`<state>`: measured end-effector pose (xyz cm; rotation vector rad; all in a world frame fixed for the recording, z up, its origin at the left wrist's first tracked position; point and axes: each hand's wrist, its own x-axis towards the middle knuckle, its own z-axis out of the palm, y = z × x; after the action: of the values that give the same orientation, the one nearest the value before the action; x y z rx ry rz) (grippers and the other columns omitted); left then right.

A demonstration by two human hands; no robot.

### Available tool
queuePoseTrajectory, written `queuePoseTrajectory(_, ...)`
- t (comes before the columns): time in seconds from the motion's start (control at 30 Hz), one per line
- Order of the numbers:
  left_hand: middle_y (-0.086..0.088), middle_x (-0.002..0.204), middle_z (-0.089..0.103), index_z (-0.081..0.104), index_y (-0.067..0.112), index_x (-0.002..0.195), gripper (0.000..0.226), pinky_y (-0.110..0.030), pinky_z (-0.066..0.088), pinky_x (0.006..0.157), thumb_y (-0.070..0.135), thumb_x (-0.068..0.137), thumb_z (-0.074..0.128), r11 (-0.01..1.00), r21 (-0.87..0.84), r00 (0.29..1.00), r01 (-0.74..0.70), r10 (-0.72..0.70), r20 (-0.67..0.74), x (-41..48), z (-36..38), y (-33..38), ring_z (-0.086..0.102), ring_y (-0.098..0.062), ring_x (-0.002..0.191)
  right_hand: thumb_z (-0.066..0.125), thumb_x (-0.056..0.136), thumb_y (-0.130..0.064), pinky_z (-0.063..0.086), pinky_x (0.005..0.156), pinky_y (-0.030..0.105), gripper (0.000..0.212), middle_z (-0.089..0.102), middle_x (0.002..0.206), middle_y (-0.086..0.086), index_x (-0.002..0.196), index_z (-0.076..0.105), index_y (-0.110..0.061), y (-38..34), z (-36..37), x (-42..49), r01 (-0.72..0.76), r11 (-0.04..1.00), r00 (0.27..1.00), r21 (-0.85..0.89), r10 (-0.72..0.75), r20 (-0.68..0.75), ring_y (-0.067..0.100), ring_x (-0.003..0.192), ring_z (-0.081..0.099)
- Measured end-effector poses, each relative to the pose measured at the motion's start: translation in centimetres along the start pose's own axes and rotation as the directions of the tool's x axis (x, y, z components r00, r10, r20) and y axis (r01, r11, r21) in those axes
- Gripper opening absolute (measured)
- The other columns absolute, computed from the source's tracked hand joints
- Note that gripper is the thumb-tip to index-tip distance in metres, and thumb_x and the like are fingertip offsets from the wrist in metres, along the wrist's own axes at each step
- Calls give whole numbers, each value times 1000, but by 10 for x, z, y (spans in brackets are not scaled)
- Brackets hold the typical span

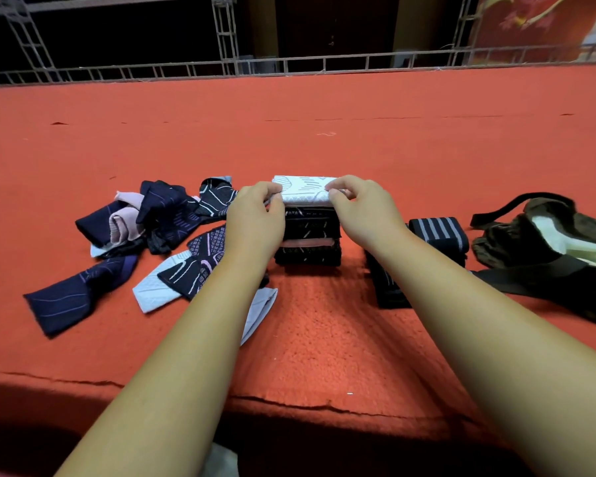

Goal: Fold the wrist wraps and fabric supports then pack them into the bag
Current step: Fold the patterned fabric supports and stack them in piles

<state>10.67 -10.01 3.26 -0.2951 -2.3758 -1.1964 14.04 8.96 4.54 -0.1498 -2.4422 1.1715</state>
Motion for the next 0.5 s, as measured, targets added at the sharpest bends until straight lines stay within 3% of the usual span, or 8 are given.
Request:
queuePoseTrajectory(0.13,2,129,65,71,20,127,29,-18,35,90,20,103,54,1000,-5,1000,18,-18,4,-4,-11,4,55,-7,108,57,103,-33,40,79,28,30,54,119,5,131,69,-36,-8,-6,-7,11,1000,1000,1,-11,-26,16,94,58)
queuePoseTrajectory(0.27,3,129,65,69,22,119,24,-27,42,94,19,99,57,996,-54,998,65,-65,4,-11,-23,2,58,-9,114,54,103,-28,39,79,28,37,50,127,6,139,61,-27,-16,-10,-17,-15,999,999,-35,13,-53,5,81,54)
queuePoseTrajectory(0.37,3,127,65,65,29,112,19,-24,39,88,17,99,59,991,-88,995,103,-103,10,-21,-36,1,57,-8,108,54,101,-22,39,83,29,40,53,128,6,140,58,-22,-23,-8,-29,-21,1000,998,-16,20,-63,15,90,55)
queuePoseTrajectory(0.5,8,121,66,67,24,119,26,-19,42,79,14,97,55,983,-98,988,156,-153,36,-35,-50,-6,60,-10,110,55,97,-17,38,82,30,34,60,119,4,131,59,-17,-30,0,-46,-18,999,995,47,22,-99,18,97,55)
